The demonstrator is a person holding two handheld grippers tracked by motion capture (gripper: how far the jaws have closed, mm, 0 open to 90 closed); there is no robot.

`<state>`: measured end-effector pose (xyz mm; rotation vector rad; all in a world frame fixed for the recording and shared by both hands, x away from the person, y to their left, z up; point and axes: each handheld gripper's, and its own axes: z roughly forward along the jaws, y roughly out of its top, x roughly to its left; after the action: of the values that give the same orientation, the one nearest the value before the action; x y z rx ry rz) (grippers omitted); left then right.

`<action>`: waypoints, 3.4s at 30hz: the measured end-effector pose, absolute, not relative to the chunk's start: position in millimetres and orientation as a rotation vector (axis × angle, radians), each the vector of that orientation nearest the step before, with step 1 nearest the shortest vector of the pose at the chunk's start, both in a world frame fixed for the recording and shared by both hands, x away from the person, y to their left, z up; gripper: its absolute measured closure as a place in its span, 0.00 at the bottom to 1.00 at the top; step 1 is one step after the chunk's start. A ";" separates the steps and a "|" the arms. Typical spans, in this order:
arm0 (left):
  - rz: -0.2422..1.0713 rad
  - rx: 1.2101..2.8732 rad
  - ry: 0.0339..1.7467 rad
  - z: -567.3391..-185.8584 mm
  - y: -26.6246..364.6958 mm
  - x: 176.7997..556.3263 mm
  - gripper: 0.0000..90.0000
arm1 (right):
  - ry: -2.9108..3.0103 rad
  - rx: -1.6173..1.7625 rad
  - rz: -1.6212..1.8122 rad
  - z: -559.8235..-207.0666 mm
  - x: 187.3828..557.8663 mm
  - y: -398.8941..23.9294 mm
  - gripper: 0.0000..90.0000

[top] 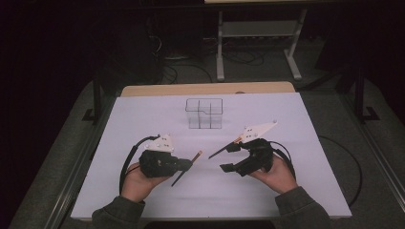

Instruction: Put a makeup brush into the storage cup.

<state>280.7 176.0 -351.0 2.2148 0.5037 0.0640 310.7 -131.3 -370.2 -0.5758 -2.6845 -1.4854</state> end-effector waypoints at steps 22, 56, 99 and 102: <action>0.069 2.193 0.467 -344.9 173.9 276.6 0.93 | -2.658 -0.503 -1.465 -359.8 318.1 -112.3 0.33; 0.057 2.176 0.460 -348.7 172.9 277.7 0.93 | -2.579 -0.331 -1.452 -343.7 322.8 -74.3 0.64; 0.000 2.216 0.447 -359.3 171.7 280.7 0.84 | -2.650 -0.235 -1.313 -316.3 325.3 -64.0 0.93; -0.008 2.211 0.437 -359.9 172.6 281.1 0.90 | -2.656 -0.225 -1.314 -312.7 325.1 -62.9 0.93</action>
<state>281.1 172.6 -359.9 2.2109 0.4365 -0.0080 325.1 -62.9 -312.7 -0.2252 -2.6562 -1.3138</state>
